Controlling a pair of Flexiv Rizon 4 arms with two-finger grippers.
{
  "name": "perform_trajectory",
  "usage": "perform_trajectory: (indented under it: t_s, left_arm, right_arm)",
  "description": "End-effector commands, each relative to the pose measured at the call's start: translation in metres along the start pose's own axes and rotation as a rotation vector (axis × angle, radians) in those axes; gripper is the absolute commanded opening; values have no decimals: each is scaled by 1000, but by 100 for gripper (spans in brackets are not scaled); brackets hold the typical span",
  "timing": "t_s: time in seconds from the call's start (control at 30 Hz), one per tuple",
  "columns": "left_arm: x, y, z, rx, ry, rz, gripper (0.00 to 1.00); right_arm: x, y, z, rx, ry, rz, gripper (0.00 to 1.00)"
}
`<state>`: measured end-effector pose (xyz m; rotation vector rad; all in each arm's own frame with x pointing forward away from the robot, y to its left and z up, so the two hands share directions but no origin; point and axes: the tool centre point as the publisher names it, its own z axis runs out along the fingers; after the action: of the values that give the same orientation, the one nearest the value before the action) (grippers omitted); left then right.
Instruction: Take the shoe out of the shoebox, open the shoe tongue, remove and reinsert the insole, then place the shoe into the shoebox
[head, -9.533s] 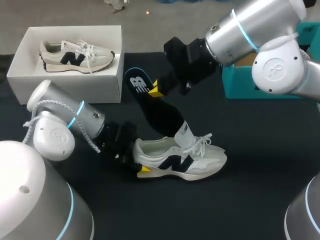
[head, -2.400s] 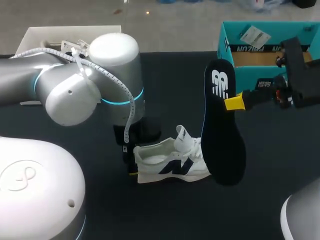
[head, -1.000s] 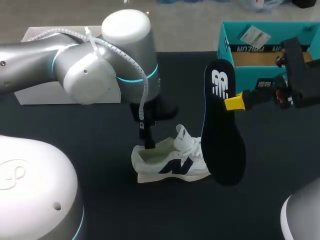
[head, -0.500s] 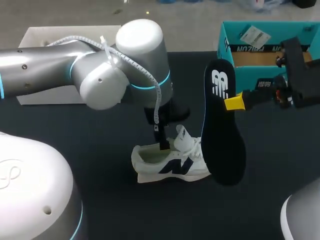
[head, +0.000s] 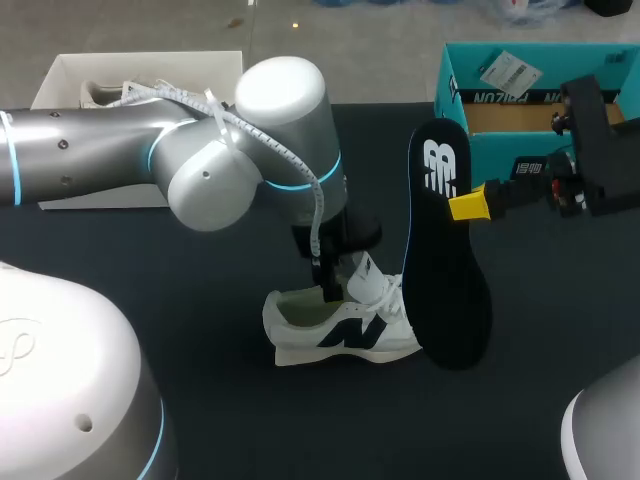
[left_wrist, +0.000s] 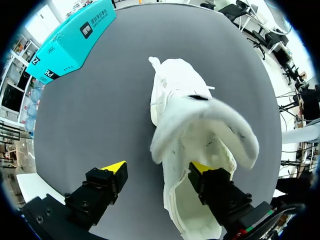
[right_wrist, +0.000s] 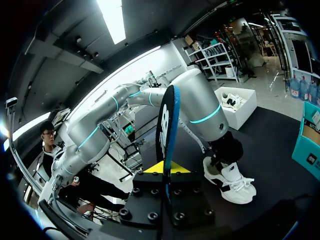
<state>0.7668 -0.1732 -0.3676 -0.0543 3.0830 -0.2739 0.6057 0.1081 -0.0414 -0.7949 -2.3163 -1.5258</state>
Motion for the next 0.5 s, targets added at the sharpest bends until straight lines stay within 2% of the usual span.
perform_trajectory:
  t_s: [0.03,0.23,0.27,0.33,0.37,0.5]
  left_arm:
    - [-2,-5,9,-2,10,5,49]
    - [1,-9,16,-1,32,13,27]
    - [1,-10,16,-2,34,16,26]
    - [2,-11,18,-2,39,21,6]
    - [3,-12,18,-1,41,24,0]
    - [13,-11,17,-12,60,58,0]
  right_arm:
    - [-3,3,3,6,2,1,0]
    - [-3,3,3,6,2,1,0]
    - [-3,3,3,6,2,1,0]
    - [-3,3,3,6,2,1,0]
    - [-3,3,3,6,2,1,0]
    - [-3,3,3,6,2,1,0]
